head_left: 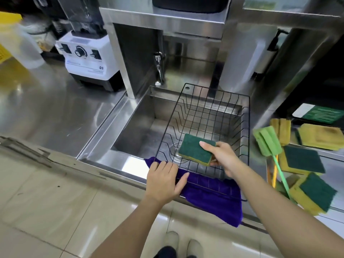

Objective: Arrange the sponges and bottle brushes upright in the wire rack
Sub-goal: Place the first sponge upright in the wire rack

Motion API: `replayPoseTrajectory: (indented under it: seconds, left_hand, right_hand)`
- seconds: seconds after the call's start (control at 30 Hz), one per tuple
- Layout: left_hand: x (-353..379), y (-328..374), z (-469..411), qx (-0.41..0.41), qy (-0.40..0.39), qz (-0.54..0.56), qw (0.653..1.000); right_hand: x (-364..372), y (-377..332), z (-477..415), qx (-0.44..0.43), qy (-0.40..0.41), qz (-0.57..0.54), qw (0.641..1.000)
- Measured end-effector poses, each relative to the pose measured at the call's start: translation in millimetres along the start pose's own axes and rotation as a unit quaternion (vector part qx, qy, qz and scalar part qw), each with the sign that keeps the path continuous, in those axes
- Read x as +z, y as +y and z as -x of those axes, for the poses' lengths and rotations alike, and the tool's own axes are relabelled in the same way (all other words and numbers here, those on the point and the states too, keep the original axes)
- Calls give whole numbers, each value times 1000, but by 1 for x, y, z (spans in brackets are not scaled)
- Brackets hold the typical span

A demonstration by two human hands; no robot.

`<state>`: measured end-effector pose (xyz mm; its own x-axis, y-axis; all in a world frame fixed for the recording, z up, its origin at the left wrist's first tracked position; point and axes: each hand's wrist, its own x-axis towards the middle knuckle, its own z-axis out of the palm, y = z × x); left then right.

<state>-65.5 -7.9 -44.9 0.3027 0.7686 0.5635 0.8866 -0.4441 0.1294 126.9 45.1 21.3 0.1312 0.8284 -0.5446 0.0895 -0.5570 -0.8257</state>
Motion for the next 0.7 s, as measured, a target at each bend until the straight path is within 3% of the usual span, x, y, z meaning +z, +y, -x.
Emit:
replayPoseTrajectory:
  seconds: [0.3,0.53,0.7]
  left_hand:
    - [0,0,0,1,3,7,1000]
    - [0,7,0,-12,12,1,1000]
    - [4,35,-13,73,-10,23,997]
  right_hand:
    - [30,24,-13,-45,20,199,979]
    - [21,21,-10,-81,20,379,921]
    - [13,9,-2,-141,43,366,919]
